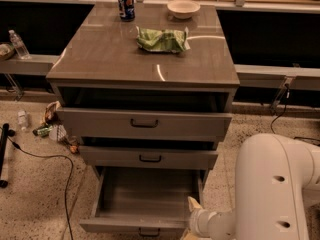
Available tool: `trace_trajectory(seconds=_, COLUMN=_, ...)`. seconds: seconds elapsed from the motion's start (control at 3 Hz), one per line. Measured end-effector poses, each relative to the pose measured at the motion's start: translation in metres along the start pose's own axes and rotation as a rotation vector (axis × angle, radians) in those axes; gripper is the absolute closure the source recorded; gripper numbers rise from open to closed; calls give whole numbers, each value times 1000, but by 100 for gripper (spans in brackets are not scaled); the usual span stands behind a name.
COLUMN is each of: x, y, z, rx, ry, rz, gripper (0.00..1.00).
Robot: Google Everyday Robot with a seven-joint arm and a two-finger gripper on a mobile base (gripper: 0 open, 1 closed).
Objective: Close bottom drawer
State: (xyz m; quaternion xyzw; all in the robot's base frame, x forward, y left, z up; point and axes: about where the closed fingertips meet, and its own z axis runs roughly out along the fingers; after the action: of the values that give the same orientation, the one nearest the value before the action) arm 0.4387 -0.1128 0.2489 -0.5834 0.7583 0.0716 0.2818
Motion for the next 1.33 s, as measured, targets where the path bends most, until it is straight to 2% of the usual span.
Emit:
trace_trajectory(seconds=0.33, x=8, y=-7, z=32, rx=32, ry=-35, rz=-39, gripper=2)
trace_trajectory(seconds=0.67, x=7, y=-18, z=48, rx=48, ry=-66, rz=-73, gripper=23)
trace_trajectory(seconds=1.33, x=-9, y=-41, z=71, rx=64, ry=-123, rz=-137, gripper=70)
